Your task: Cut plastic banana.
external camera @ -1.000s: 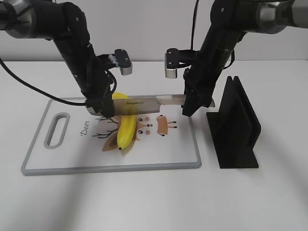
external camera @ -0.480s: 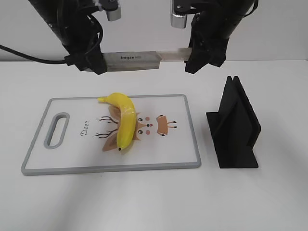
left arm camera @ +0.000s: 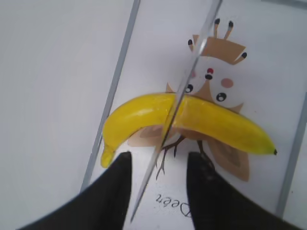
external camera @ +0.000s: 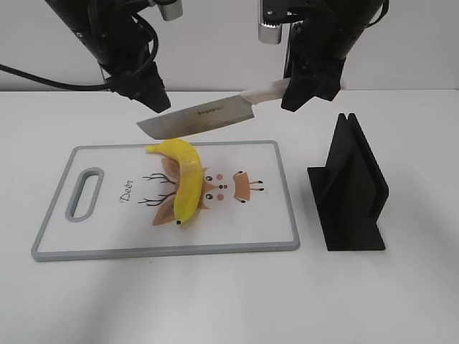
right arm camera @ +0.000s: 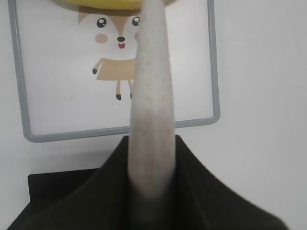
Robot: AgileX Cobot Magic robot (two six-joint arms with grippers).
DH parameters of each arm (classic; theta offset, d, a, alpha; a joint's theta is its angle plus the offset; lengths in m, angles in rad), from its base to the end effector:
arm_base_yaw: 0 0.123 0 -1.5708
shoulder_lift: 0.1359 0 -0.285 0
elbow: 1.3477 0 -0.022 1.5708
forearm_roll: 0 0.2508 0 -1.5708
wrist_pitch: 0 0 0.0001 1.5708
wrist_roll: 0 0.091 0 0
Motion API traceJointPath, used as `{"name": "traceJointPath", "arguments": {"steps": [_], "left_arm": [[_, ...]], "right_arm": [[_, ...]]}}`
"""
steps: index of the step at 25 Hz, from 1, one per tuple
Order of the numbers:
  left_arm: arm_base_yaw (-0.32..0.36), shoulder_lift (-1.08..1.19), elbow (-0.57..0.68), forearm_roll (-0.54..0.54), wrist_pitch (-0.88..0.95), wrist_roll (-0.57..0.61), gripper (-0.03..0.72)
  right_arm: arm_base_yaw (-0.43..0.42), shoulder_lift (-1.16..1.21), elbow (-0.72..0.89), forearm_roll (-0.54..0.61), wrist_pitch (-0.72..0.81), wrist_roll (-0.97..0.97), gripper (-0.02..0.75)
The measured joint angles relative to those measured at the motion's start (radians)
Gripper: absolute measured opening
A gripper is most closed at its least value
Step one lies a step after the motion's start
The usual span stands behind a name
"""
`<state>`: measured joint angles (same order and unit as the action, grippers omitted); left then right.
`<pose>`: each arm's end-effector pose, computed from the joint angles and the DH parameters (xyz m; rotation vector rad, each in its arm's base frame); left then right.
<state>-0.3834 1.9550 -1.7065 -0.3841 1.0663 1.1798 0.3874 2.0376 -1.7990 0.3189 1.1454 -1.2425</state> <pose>0.3822 -0.1864 0.2718 1.7577 2.0155 -0.2795 0.3957 0.1895 0.2582 -1.9176 1.9823 0.2327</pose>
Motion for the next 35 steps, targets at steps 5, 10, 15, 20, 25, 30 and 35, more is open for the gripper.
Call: {"name": "traceJointPath", "arguments": {"steps": [5, 10, 15, 20, 25, 30, 35], "left_arm": [[0.000, -0.001, 0.000, -0.087, -0.031, -0.006, 0.628], [0.000, -0.021, -0.002, -0.020, -0.053, -0.205, 0.675], [0.001, -0.098, -0.028, 0.265, -0.068, -0.622, 0.678], [0.006, -0.176, -0.031, 0.436, 0.000, -0.866, 0.676], [0.065, -0.193, -0.033, 0.451, 0.140, -1.026, 0.662], [0.157, -0.223, -0.029, 0.422, 0.149, -1.127, 0.630], [0.198, -0.338, 0.067, 0.384, 0.148, -1.146, 0.610]], "right_arm": [[-0.001, 0.001, 0.000, -0.007, -0.009, 0.000, 0.170], [-0.001, -0.005, 0.001, -0.010, 0.008, 0.093, 0.170], [-0.001, -0.061, 0.002, -0.044, 0.011, 0.379, 0.170], [-0.001, -0.122, 0.002, -0.052, 0.036, 0.625, 0.170], [-0.001, -0.177, 0.002, -0.053, 0.071, 0.791, 0.170], [-0.001, -0.243, 0.002, -0.053, 0.075, 0.951, 0.170], [-0.001, -0.333, 0.014, -0.031, 0.077, 1.065, 0.170]]}}
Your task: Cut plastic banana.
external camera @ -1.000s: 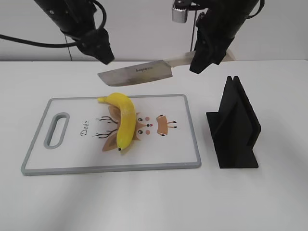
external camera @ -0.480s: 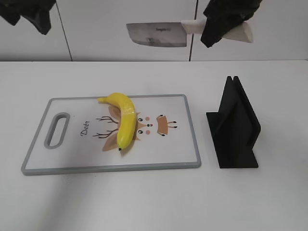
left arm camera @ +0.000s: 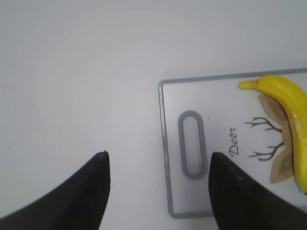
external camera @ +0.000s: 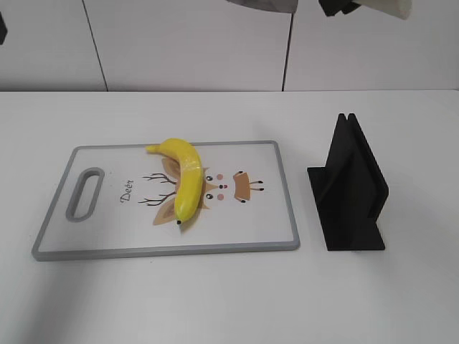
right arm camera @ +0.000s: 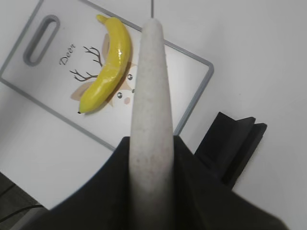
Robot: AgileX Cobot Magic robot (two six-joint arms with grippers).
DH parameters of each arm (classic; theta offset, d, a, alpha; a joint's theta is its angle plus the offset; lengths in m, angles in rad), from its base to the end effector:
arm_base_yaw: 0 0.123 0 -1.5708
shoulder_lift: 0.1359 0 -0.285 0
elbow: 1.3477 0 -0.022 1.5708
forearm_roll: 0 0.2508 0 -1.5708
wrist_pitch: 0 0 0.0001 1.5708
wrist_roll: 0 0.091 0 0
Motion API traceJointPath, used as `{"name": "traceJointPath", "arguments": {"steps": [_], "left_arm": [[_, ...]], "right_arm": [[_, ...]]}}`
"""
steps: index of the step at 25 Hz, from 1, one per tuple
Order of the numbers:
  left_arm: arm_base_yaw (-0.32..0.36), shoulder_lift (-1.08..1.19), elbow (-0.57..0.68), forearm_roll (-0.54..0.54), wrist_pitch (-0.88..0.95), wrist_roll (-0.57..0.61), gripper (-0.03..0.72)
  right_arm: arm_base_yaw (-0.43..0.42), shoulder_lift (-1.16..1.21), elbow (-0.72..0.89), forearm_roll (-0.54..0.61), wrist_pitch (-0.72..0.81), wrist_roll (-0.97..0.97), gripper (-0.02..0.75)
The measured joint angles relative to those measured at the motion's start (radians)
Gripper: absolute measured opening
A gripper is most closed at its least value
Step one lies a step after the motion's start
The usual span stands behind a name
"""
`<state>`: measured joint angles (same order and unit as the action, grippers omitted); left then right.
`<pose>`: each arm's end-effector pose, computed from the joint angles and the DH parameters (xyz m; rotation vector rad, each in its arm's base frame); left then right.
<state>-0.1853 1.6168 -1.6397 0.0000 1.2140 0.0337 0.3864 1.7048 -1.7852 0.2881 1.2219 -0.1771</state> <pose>0.3335 -0.0625 0.3714 0.2924 2.6596 -0.0482 0.3279 0.1596 0.3855 -0.6952 2.5300 0.4622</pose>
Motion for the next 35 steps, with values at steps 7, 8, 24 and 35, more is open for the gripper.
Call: {"name": "traceJointPath", "arguments": {"steps": [7, 8, 24, 35], "left_arm": [[0.000, -0.264, 0.337, 0.000, 0.004, -0.001, 0.585], [0.000, -0.306, 0.389, 0.000, 0.004, -0.001, 0.584], [0.000, -1.028, 0.938, 0.000, 0.008, -0.001, 0.585], [0.000, -1.492, 1.063, 0.000, 0.006, -0.002, 0.574]], "right_arm": [[0.000, -0.217, 0.236, 0.031, -0.046, 0.049, 0.170], [0.000, -0.250, 0.283, 0.031, -0.069, 0.061, 0.170], [0.000, -0.500, 0.718, -0.141, -0.321, 0.409, 0.170], [0.000, -0.498, 0.876, -0.240, -0.488, 0.554, 0.170]]}}
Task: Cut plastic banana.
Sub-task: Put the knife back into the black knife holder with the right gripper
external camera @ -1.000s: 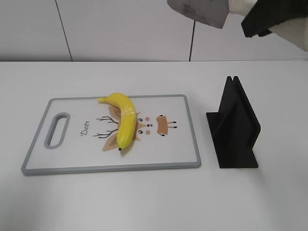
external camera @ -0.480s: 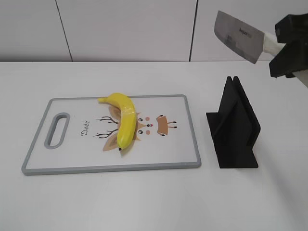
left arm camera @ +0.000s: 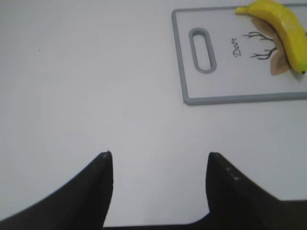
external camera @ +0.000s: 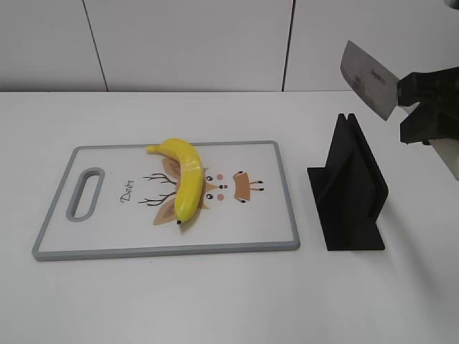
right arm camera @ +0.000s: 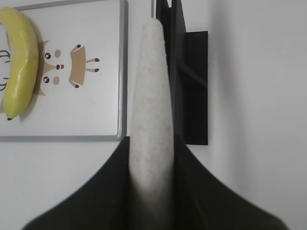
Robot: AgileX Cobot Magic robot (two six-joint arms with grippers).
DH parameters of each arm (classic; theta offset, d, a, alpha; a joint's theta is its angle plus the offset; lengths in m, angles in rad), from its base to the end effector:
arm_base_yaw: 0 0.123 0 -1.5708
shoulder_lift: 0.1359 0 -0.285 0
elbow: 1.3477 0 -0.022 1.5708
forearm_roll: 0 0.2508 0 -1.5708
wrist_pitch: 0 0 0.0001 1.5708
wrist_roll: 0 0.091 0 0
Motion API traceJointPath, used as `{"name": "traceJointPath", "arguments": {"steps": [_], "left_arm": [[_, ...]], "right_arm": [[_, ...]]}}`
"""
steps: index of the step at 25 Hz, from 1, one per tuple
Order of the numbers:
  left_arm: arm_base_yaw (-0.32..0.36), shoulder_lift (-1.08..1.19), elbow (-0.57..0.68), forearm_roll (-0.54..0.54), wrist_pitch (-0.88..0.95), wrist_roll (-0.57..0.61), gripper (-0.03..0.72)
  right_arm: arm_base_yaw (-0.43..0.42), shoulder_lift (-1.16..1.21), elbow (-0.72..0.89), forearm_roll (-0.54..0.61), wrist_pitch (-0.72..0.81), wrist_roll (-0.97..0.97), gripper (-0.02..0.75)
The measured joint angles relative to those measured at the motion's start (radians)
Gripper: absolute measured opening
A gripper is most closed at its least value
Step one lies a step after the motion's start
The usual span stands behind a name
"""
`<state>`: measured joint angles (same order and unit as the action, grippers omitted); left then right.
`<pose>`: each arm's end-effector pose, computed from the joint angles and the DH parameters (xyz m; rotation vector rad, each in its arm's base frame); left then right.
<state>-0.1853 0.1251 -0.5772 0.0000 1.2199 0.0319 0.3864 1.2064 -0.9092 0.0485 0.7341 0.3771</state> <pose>-0.0008 0.0001 0.2869 0.2442 2.2394 -0.0823 0.2199 0.0927 0.2961 0.0207 2.5525 0.3604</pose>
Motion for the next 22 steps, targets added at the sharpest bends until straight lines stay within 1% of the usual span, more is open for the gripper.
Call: {"name": "traceJointPath", "arguments": {"steps": [5, 9, 15, 22], "left_arm": [[0.000, -0.123, 0.051, 0.000, -0.038, -0.001, 0.569], [0.000, -0.130, 0.080, 0.006, -0.117, -0.001, 0.561], [0.000, -0.130, 0.088, 0.015, -0.132, -0.001, 0.560], [0.000, -0.130, 0.088, 0.017, -0.133, -0.001, 0.560]], "right_arm": [[0.000, 0.031, 0.003, -0.010, -0.024, 0.001, 0.170], [0.000, 0.088, 0.003, -0.016, -0.030, 0.002, 0.170], [0.000, 0.151, 0.004, -0.049, -0.054, 0.002, 0.170], [0.000, 0.198, 0.004, -0.049, -0.058, 0.002, 0.170]]}}
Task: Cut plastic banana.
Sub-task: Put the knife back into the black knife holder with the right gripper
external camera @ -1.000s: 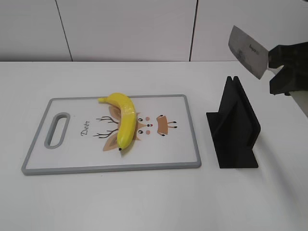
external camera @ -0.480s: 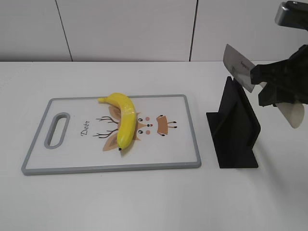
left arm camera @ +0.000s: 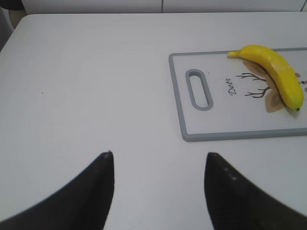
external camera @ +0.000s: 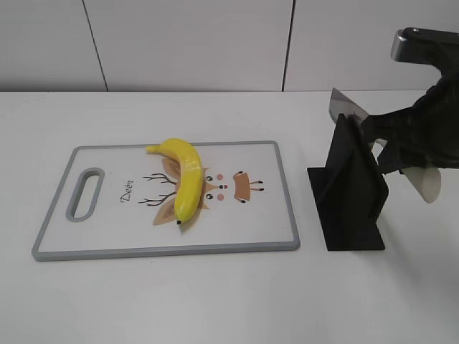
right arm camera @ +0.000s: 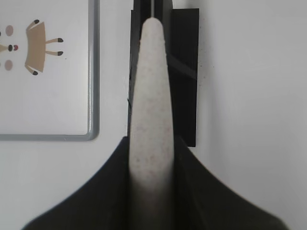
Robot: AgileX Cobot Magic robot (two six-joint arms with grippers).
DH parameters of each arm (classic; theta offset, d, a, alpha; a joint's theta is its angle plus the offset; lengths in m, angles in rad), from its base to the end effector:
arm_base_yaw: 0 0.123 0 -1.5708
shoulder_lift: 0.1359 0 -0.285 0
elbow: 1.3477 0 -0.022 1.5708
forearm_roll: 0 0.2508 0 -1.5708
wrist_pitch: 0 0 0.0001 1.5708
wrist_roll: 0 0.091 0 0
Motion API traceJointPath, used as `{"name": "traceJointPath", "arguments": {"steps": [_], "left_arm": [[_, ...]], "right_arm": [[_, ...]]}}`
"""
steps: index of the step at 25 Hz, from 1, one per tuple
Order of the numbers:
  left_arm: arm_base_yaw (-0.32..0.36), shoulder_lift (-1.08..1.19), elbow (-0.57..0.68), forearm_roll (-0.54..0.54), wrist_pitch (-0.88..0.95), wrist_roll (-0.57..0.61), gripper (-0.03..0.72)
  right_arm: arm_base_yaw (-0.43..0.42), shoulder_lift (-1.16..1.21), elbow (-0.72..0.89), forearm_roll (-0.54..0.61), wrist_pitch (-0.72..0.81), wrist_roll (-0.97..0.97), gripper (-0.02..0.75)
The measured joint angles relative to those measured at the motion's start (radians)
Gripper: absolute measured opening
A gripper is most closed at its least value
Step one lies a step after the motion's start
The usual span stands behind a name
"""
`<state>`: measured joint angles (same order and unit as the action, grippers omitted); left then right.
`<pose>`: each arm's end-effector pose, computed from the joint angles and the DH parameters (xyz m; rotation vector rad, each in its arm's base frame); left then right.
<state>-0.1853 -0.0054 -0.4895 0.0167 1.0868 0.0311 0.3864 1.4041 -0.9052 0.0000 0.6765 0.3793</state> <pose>-0.0052 0.0023 0.2723 0.2232 2.0642 -0.0743 0.2520 0.1025 0.2470 -0.0095 2.6832 0.2467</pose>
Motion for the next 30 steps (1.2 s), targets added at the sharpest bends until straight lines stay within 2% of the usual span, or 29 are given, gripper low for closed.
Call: {"name": "traceJointPath", "arguments": {"steps": [11, 14, 17, 19, 24, 30], "left_arm": [[0.000, 0.000, 0.000, 0.001, 0.000, 0.000, 0.551], [0.000, 0.000, 0.000, 0.001, 0.000, 0.000, 0.547], [0.000, 0.000, 0.000, 0.003, 0.000, 0.000, 0.544], [0.000, 0.000, 0.000, 0.003, 0.000, 0.000, 0.544], [0.000, 0.000, 0.000, 0.003, 0.000, 0.000, 0.543], [0.000, 0.000, 0.000, 0.001, -0.001, 0.000, 0.543]], "right_arm": [[0.000, 0.023, 0.000, 0.054, 0.041, -0.046, 0.187], [0.000, 0.023, 0.000, 0.093, 0.041, -0.101, 0.349], [0.000, 0.023, 0.000, 0.104, 0.042, -0.129, 0.562], [0.000, 0.023, 0.000, 0.105, 0.050, -0.137, 0.627], [0.000, -0.008, 0.000, 0.108, 0.137, -0.226, 0.646], [0.000, -0.211, 0.000, 0.109, 0.297, -0.390, 0.630]]}}
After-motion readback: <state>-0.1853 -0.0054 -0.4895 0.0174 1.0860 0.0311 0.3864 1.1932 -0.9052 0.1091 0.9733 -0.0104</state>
